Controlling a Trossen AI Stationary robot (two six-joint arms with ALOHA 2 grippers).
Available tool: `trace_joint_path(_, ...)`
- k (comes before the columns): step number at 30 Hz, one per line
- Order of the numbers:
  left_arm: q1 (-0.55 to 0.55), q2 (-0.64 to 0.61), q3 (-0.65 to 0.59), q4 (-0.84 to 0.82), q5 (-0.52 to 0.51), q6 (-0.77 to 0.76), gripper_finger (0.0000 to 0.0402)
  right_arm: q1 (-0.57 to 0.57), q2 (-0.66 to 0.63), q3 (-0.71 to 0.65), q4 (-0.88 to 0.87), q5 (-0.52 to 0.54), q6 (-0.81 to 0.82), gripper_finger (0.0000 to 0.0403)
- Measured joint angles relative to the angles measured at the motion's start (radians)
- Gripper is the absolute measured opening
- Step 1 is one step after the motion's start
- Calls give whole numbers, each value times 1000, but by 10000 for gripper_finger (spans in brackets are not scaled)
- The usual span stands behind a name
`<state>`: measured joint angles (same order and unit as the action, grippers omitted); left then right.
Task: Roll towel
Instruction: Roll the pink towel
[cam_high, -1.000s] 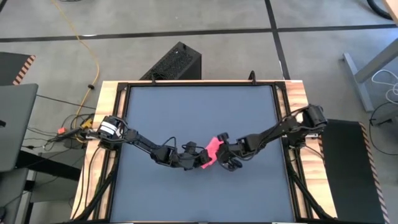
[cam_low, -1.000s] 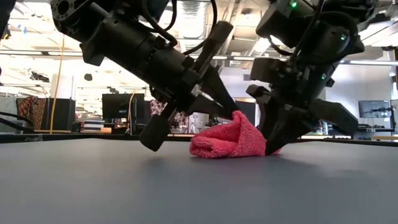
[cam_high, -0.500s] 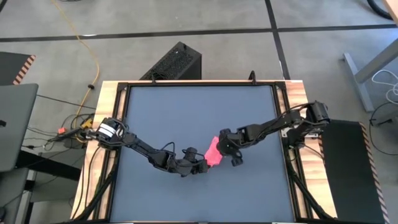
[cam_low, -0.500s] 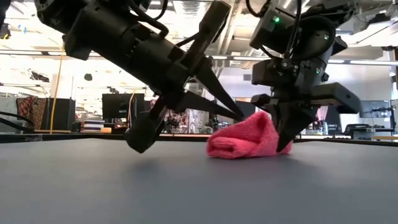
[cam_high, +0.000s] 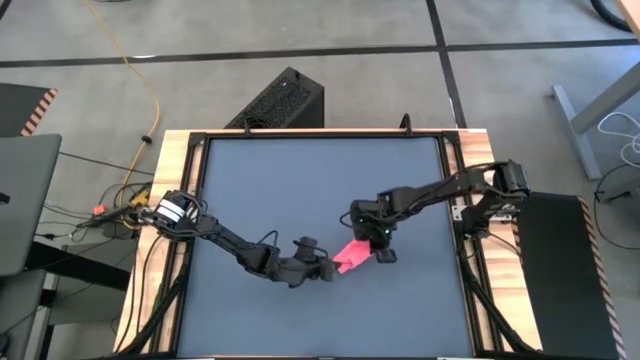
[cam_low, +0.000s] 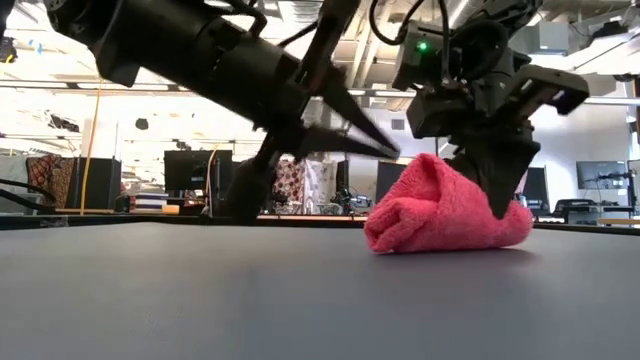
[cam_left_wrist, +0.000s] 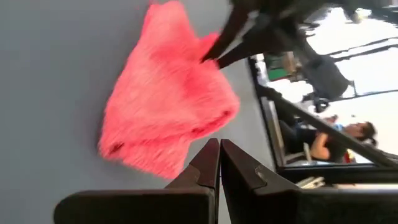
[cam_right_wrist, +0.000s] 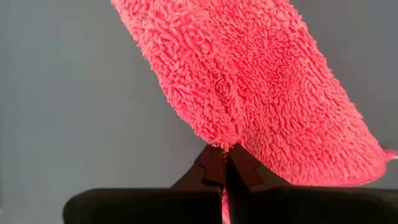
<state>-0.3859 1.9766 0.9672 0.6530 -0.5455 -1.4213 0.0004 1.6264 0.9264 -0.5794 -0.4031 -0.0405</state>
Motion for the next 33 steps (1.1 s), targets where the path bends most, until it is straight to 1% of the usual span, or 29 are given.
trace_joint_path(3, 0, 0, 0, 96, -15, 92, 0, -13, 0, 0, 1, -26, 14, 16)
trace_joint_path(5, 0, 0, 0, 172, -50, 158, 0, -18, 0, 0, 1, -36, 14, 16)
trace_joint_path(8, 1, -1, 0, 279, -80, 253, 0, -23, 11, 1, 9, -86, 28, 16)
trace_joint_path(9, 4, -1, 2, 294, -79, 274, 0, -24, 19, 2, 14, -121, 46, 16)
trace_joint_path(11, 7, -2, 6, 292, -65, 300, 0, -32, 54, 2, 25, -230, 85, 16)
trace_joint_path(13, 8, -2, 19, 256, -40, 303, 0, -37, 94, 2, 57, -334, 120, 16)
trace_joint_path(14, 8, -2, 29, 227, -31, 302, 0, -37, 115, 2, 68, -361, 126, 16)
trace_joint_path(19, 7, -2, 83, 63, 42, 302, 0, -35, 196, 2, 108, -397, 150, 22)
trace_joint_path(24, 7, -2, 138, -125, 89, 296, 0, -45, 244, 7, 137, -470, 177, 25)
trace_joint_path(29, 7, -1, 187, -244, 96, 302, 0, -51, 255, 24, 135, -476, 180, 21)
trace_joint_path(33, 11, -1, 200, -251, 89, 314, 0, -54, 261, 62, 138, -464, 189, 32)
